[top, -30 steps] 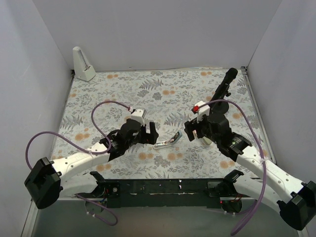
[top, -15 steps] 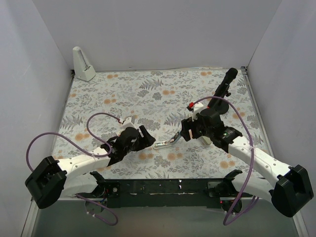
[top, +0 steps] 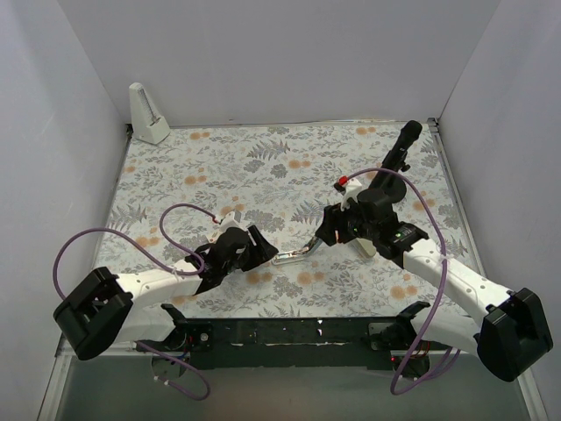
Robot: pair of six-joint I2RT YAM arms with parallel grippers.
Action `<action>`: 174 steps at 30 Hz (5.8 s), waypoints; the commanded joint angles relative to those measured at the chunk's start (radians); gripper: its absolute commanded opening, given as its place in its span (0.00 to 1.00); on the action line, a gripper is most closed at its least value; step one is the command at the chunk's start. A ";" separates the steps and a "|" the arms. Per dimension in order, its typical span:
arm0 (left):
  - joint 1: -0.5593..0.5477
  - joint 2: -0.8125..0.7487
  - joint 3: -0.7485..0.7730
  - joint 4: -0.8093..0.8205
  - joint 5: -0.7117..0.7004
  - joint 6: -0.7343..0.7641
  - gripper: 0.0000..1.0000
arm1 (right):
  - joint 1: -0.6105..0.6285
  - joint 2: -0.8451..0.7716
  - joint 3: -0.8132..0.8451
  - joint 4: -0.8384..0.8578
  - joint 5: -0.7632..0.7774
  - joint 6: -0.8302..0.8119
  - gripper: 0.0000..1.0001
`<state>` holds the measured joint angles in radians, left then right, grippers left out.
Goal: Load the staples into the stapler
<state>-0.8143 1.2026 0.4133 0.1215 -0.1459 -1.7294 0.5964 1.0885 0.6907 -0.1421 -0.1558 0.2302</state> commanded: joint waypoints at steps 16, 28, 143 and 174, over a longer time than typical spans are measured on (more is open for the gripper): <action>0.006 0.041 0.012 0.035 0.025 -0.016 0.53 | -0.021 0.048 -0.002 0.059 -0.096 0.026 0.51; 0.006 0.077 0.025 0.061 0.065 -0.015 0.51 | -0.021 0.056 -0.002 0.049 -0.122 0.012 0.41; -0.235 0.094 0.010 0.211 0.016 0.835 0.00 | 0.494 0.182 0.231 -0.096 0.676 -0.129 0.06; -0.192 0.387 0.082 0.517 0.048 0.927 0.00 | -0.099 0.011 0.009 0.107 -0.224 -0.011 0.72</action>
<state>-1.0199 1.5829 0.4671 0.6315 -0.1043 -0.7956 0.5526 1.0874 0.7311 -0.1581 -0.1177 0.1665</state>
